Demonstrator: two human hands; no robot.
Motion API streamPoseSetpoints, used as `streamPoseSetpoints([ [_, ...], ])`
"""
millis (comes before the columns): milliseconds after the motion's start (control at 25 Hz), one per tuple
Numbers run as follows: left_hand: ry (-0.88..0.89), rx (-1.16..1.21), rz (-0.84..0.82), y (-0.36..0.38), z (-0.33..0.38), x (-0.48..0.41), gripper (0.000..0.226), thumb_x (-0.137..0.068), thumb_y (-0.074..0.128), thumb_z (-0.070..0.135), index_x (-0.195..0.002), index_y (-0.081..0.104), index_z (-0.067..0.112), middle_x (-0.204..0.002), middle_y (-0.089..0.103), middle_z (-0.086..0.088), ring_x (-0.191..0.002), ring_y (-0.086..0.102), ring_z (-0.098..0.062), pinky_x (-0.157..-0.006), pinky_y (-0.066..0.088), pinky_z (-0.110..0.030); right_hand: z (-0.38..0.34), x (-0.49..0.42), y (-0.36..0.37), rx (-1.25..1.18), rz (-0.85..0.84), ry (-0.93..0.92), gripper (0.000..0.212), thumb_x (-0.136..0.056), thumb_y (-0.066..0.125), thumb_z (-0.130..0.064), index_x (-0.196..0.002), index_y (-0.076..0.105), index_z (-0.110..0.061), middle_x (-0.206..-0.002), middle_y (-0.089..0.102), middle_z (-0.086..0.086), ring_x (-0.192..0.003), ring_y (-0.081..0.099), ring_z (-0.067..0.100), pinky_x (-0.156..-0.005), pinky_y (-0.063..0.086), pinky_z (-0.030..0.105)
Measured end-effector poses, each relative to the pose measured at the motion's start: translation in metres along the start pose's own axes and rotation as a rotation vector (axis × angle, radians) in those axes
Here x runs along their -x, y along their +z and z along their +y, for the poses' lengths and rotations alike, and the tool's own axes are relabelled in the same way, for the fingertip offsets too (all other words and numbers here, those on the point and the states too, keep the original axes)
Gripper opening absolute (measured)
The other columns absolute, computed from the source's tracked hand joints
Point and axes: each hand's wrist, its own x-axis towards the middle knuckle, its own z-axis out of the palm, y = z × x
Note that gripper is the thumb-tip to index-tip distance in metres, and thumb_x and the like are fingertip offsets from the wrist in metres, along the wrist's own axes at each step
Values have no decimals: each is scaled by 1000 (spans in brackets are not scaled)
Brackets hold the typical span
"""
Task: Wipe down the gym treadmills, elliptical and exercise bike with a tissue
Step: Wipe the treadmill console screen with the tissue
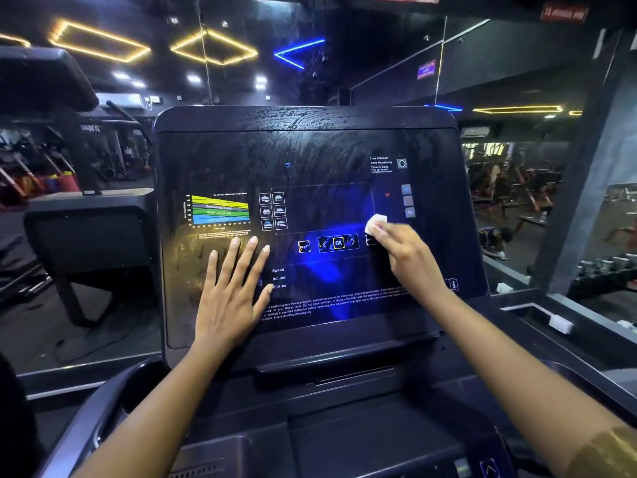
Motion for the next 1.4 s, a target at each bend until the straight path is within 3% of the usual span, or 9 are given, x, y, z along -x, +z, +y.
streamPoseSetpoints([
  [240,8,-17,10,2,-1,-1,60,-95,30,42,-148,32,13,-155,26,-9,-144,20,-29,-115,13,-51,-30,108,-7,-140,-98,-105,40,-84,41,1,-120,55,-11,-112,65,10,-93,55,20,-82,49,30],
  [400,5,-8,19,2,0,-1,60,-95,30,42,-148,32,13,-155,27,-9,-144,20,-30,-115,13,-51,-49,50,-11,-186,1,-126,35,-85,41,3,-107,67,0,-108,66,12,-96,56,22,-89,45,25],
  [600,6,-15,20,2,0,0,61,-95,30,42,-148,30,13,-156,25,-10,-144,19,-29,-115,14,-51,-94,-47,19,-197,1,-125,34,-84,40,-5,-104,67,-1,-109,66,11,-90,61,29,-67,56,36],
  [720,11,-21,26,3,-1,0,61,-95,29,42,-148,31,13,-156,26,-9,-144,20,-29,-115,16,-52,-112,-26,33,-183,-56,-219,37,-84,40,-3,-112,65,-1,-116,63,13,-95,52,25,-65,56,35],
  [880,9,-18,23,5,-1,0,61,-95,30,43,-148,33,14,-155,27,-8,-144,21,-28,-115,15,-51,-114,50,27,-200,-214,-413,41,-88,38,-1,-122,60,-5,-125,59,9,-102,50,21,-76,54,31],
  [1080,10,-11,8,4,-1,-1,61,-95,30,43,-148,32,14,-155,28,-9,-143,21,-29,-115,14,-51,-110,92,19,-303,-165,-121,46,-74,53,10,-114,66,-8,-116,64,4,-100,52,16,-72,55,31],
  [1160,12,2,7,2,-1,-1,60,-95,31,43,-147,34,13,-154,29,-9,-143,22,-29,-116,13,-49,-139,87,22,-328,-166,-184,36,-81,50,1,-111,67,-10,-114,64,4,-101,52,16,-77,53,27],
  [1280,-12,51,20,0,3,4,59,-94,33,41,-146,34,14,-153,31,-9,-142,22,-29,-116,10,-47,-160,93,24,-328,-239,-308,33,-85,44,-7,-109,67,-10,-113,63,2,-98,57,17,-70,53,24],
  [1400,-7,84,20,0,15,9,58,-95,33,42,-146,32,15,-153,32,-8,-142,22,-28,-116,10,-48,-133,107,13,-310,-254,-247,40,-80,43,-1,-112,65,-11,-114,61,0,-98,56,17,-76,52,24],
])
